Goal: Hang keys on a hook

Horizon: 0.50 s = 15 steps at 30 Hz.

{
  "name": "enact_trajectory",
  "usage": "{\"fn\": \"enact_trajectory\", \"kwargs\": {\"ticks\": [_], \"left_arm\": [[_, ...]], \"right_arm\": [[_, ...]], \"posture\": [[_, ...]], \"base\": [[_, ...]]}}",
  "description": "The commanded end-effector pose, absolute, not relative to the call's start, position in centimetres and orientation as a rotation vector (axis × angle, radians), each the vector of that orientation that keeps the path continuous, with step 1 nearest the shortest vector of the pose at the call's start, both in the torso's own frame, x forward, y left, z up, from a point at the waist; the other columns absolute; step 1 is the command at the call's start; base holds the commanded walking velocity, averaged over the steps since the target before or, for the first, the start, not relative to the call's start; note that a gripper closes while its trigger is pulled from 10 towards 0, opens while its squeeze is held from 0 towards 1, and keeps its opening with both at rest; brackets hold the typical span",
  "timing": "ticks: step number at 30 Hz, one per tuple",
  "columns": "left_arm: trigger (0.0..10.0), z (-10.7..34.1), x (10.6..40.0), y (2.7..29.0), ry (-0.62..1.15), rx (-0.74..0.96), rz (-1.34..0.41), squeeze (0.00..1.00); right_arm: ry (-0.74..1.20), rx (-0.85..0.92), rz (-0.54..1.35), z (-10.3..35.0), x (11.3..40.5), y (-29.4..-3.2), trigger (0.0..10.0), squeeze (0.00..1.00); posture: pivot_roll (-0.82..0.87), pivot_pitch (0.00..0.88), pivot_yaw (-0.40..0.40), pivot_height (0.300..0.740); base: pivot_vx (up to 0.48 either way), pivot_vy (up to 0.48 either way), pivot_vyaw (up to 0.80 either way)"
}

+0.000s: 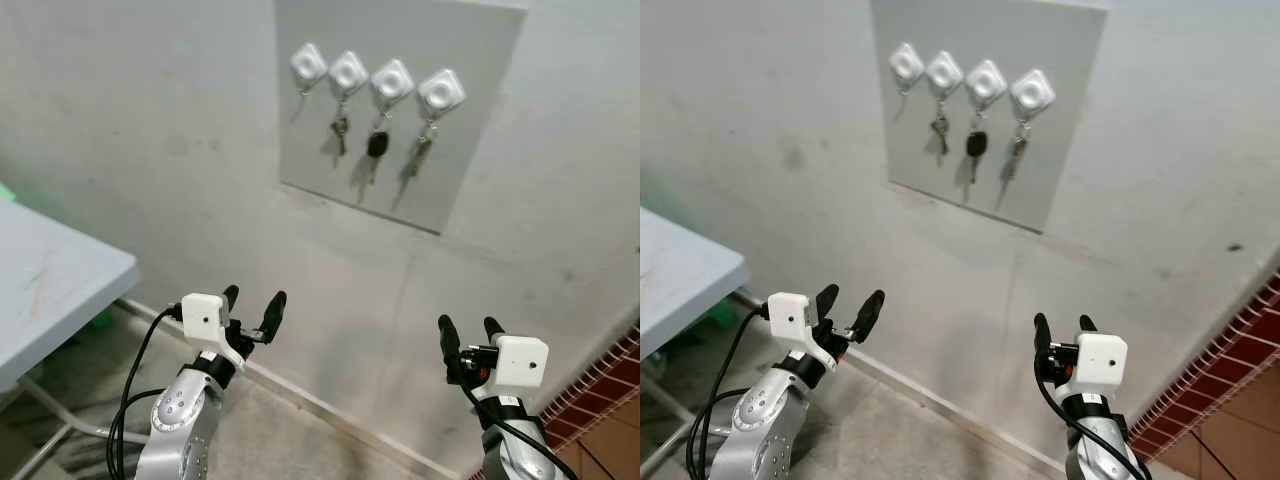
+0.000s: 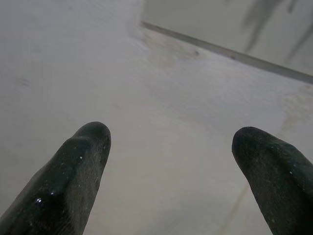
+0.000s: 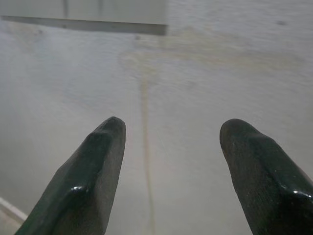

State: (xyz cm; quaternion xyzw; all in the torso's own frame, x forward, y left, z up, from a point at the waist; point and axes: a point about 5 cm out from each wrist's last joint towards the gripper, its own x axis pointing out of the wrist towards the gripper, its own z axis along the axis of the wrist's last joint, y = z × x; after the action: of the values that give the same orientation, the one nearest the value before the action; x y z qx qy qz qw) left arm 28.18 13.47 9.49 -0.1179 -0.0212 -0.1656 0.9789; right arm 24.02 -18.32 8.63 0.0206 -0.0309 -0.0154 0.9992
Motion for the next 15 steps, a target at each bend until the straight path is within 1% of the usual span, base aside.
{"fn": "enact_trajectory", "kwargs": {"ticks": [1,4,10,11,15], "left_arm": [[10.0,9.81,28.62,13.59,-0.056,-0.233,-0.329,0.0],[10.0,9.92,28.97,13.6,-0.061,-0.226,-0.329,0.0],[10.0,10.38,29.47,13.54,-0.074,-0.262,-0.327,0.0],[10.0,10.33,29.52,13.57,-0.072,-0.258,-0.324,0.0],[10.0,10.22,29.57,13.49,-0.065,-0.268,-0.322,0.0]], "right_arm": [[-0.046,0.03,-0.038,8.4,24.24,-18.67,10.0,0.0],[-0.05,0.023,-0.031,8.43,24.48,-18.65,10.0,0.0],[-0.05,0.021,-0.021,8.35,24.7,-18.62,10.0,0.0],[-0.05,0.022,-0.015,8.33,24.73,-18.58,10.0,0.0],[-0.05,0.025,-0.01,8.31,24.79,-18.54,10.0,0.0]], "posture": [[-0.03,0.0,-0.017,0.74],[-0.03,0.0,-0.015,0.74],[-0.03,0.0,-0.014,0.74],[-0.03,0.0,-0.014,0.74],[-0.03,0.0,-0.016,0.74]], "base": [[0.0,0.0,0.8],[0.0,0.0,0.8],[0.0,0.0,0.8],[0.0,0.244,0.8],[0.0,0.469,0.8]]}}
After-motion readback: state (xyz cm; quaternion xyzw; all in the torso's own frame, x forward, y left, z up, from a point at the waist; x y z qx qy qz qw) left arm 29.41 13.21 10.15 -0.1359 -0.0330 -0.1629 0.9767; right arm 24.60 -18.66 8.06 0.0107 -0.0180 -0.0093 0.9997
